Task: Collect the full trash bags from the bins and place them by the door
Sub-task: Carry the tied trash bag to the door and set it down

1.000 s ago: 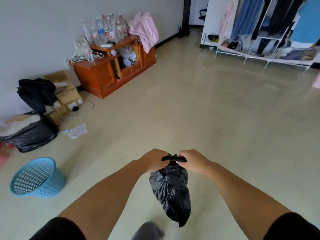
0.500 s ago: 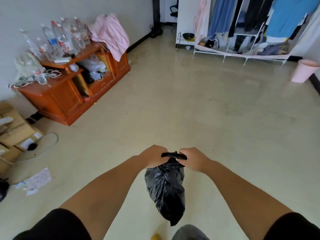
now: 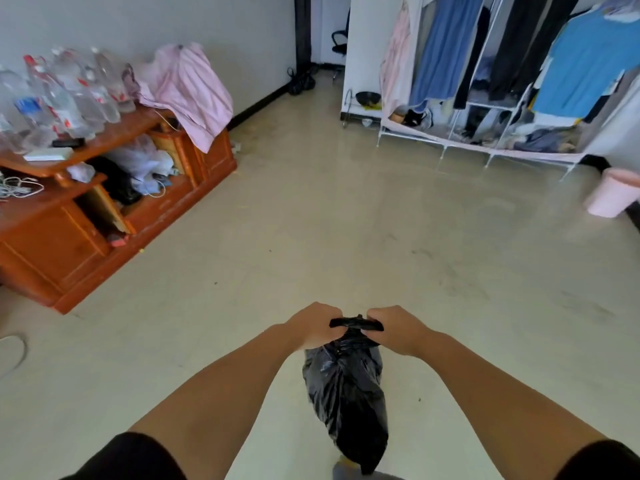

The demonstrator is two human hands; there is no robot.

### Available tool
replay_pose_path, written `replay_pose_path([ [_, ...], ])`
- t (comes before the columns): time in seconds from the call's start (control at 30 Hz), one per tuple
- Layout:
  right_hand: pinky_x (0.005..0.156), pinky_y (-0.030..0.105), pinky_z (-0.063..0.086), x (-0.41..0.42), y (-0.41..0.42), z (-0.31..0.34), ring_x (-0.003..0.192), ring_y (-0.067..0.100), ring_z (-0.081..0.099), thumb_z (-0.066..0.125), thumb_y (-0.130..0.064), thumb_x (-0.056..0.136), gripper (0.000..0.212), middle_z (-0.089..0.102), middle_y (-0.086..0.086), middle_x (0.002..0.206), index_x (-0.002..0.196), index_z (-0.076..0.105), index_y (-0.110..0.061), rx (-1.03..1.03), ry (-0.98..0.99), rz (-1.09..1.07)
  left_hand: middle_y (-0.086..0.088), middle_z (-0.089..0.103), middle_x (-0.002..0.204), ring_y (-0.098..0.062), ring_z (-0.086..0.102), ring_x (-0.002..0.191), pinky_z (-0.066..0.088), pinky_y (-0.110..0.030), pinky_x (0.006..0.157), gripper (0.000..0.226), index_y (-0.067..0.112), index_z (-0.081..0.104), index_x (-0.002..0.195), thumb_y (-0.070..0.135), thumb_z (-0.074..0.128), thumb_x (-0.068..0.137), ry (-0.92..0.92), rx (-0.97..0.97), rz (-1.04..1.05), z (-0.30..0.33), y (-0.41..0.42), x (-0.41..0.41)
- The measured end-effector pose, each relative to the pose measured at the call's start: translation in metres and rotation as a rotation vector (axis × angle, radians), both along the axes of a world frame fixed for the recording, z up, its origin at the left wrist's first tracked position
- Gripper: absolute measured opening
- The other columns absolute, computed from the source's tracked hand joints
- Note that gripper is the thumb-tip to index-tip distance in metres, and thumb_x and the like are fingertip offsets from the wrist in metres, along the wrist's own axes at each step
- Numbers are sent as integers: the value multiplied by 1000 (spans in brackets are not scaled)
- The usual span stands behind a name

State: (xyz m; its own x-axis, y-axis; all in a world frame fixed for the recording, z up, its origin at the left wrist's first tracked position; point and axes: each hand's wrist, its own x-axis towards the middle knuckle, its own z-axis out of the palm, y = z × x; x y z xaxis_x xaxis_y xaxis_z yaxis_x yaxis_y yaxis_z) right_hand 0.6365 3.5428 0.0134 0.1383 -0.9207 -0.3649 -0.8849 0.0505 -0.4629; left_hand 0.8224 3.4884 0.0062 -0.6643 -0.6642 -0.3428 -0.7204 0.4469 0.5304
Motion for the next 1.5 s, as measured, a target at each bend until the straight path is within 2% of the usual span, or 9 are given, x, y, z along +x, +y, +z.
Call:
replay_pose_path([
  [0.37,52,27,27,-46,-297,-8,54,14,37,51,-26,93,34,42,-2,62,63,36,-22,4,11,129,7,45,65,-16,46,67,33,-25,58,23,21,44,71,22,47,94,4,0,83,-7,-277,-42],
  [0.5,56,29,31,-47,-417,-16,66,21,45,51,-26,92,27,47,-1,68,68,42,-17,24,24,104,4,46,65,-21,47,69,35,-31,63,26,21,43,68,23,47,94,-33,28,75,-9,-398,-42],
  [0.63,61,31,35,-48,-520,-6,67,22,47,52,-27,92,35,46,-4,65,61,36,-25,2,-15,61,0,50,70,-22,48,72,35,-31,65,19,14,49,78,23,47,95,-60,10,52,8,-511,-45],
  [0.77,60,31,33,-55,-617,-1,67,22,47,53,-25,92,35,45,-4,64,61,36,-24,15,-12,55,-13,64,88,-28,56,76,42,-37,68,22,6,59,94,25,48,93,-60,3,34,10,-609,-53],
  [1.0,57,27,33,-74,-815,-10,70,21,48,52,-26,93,35,45,-7,65,62,35,-26,-6,14,138,1,48,69,-21,47,70,34,-30,63,20,16,50,77,23,46,95,-86,-13,80,-2,-797,-72],
  [1.13,63,31,36,-99,-940,-1,73,21,49,53,-26,92,34,52,3,75,62,37,-26,-27,26,174,4,45,65,-19,45,67,32,-29,59,27,20,43,68,26,47,94,-70,-40,147,1,-914,-95],
  [1.23,64,31,36,-114,-1026,13,72,22,49,52,-26,93,25,53,5,77,70,45,-17,-31,32,187,3,45,65,-21,46,68,33,-30,60,26,17,44,70,25,47,94,-47,-47,176,12,-994,-110],
  [1.33,63,32,37,-122,-1101,18,69,22,49,51,-26,92,22,51,2,71,75,48,-13,-25,0,181,3,46,65,-22,48,70,35,-32,64,31,24,39,64,26,47,94,-59,-48,189,20,-1068,-118],
  [1.5,57,31,32,-129,-1231,3,69,23,47,51,-25,92,28,46,-3,66,67,41,-18,-21,40,202,-6,57,78,-26,56,77,39,-34,66,17,11,55,84,23,47,94,-60,-27,165,5,-1197,-125],
])
